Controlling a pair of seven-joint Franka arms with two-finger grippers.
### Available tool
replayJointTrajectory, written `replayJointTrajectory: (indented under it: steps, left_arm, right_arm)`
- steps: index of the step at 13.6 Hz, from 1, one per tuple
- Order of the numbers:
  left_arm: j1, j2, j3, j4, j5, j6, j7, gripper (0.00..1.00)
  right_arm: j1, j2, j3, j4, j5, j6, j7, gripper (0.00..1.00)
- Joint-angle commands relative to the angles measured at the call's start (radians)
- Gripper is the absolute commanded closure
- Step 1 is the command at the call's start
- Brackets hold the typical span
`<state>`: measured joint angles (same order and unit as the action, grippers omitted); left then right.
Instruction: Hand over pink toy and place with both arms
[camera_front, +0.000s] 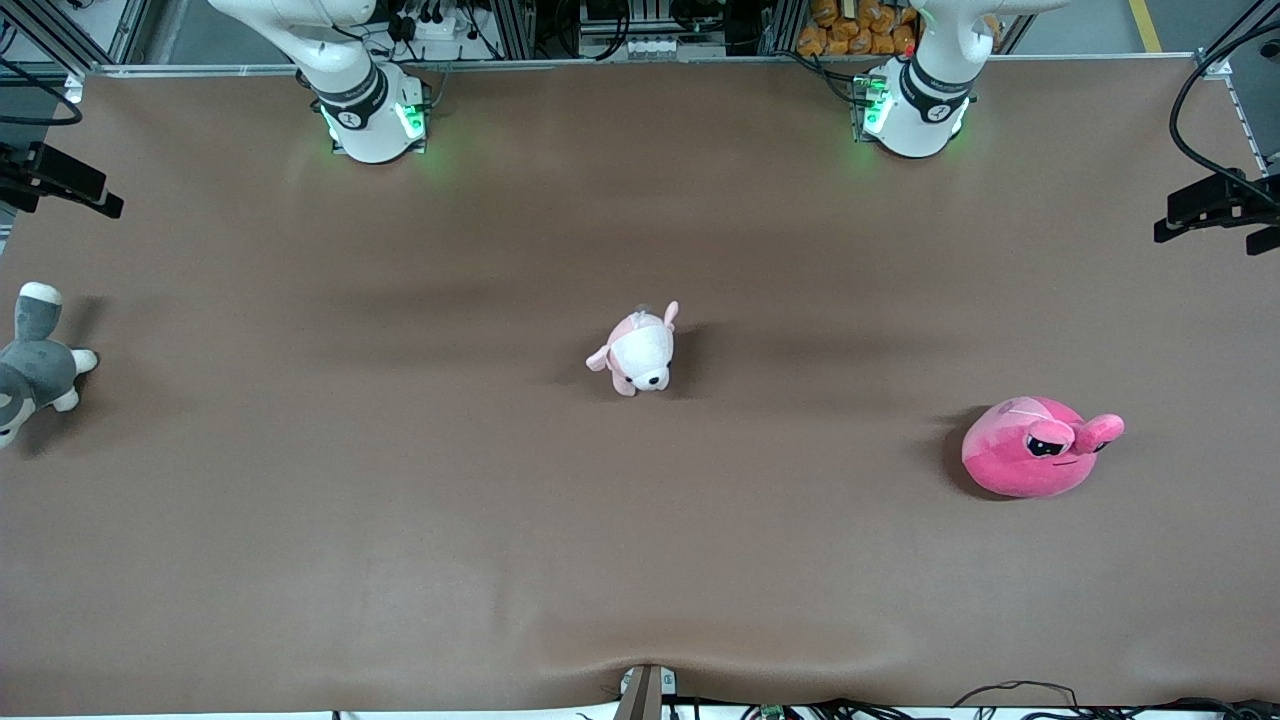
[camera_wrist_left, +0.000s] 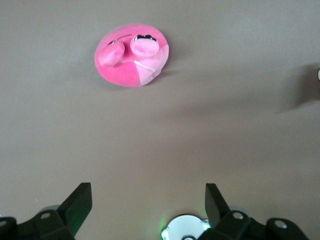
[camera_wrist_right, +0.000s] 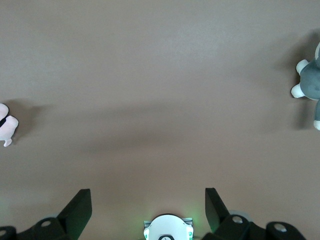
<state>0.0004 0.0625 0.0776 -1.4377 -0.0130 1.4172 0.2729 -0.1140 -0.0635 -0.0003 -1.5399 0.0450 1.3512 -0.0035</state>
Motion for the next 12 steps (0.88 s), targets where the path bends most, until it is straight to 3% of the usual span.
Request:
replayJointTrajectory:
  steps: [1, 12]
  left_arm:
    - [0.003, 0.023, 0.001, 0.013, 0.033, 0.048, 0.131, 0.00]
    - [0.003, 0.076, 0.001, 0.010, 0.050, 0.140, 0.443, 0.00]
  right_arm:
    - [-0.015, -0.004, 0.008, -0.006, 0.001, 0.005, 0.011, 0.00]
    - [-0.016, -0.001, 0.008, -0.008, 0.001, 0.006, 0.011, 0.00]
